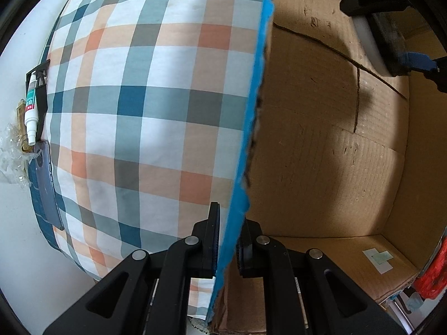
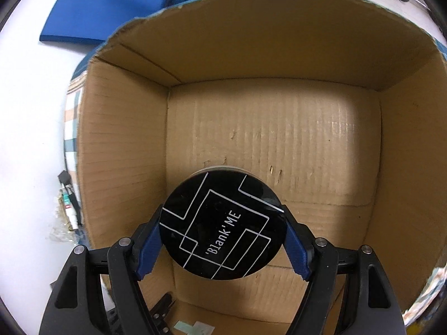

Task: Organize rigid objects
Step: 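Carry the compact into the box and open the right gripper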

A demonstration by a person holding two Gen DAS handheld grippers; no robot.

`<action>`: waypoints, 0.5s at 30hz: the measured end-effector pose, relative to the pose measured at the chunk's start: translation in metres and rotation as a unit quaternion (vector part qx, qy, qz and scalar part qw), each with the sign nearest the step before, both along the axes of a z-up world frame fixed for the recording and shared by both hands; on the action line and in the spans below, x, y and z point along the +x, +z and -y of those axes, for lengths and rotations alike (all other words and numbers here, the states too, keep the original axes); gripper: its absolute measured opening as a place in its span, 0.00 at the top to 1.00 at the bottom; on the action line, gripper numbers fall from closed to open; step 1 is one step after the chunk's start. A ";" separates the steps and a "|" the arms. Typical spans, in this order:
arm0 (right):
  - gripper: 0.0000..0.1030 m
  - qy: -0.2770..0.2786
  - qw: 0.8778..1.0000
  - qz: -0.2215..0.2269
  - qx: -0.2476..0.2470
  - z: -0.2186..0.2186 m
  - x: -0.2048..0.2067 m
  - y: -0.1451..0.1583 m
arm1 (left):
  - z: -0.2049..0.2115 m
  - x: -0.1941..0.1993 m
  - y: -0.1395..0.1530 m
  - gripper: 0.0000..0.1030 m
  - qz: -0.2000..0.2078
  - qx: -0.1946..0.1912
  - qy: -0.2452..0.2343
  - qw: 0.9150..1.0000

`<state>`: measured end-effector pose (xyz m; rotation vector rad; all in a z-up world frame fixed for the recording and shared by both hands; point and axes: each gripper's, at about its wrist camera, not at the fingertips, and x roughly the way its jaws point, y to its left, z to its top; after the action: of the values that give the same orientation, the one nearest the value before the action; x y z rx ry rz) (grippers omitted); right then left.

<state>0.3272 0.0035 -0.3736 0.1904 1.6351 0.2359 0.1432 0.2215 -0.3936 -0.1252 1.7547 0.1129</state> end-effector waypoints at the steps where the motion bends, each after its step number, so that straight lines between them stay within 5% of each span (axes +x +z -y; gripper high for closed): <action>1: 0.22 0.004 1.000 0.000 -0.005 -0.001 0.001 -0.002 | 0.000 0.000 0.000 0.93 0.000 0.000 0.000 1.000; 7: 0.01 0.016 1.000 0.011 -0.018 -0.005 -0.004 0.002 | -0.001 0.001 -0.001 0.93 -0.002 0.000 -0.003 1.000; 15: 0.00 0.000 0.997 0.071 -0.011 0.021 -0.029 0.048 | -0.006 0.003 -0.003 0.93 -0.004 -0.004 0.007 1.000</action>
<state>0.2986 -0.0174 -0.3260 0.1529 1.4965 0.2272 0.1458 0.2275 -0.3962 -0.1433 1.7637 0.1159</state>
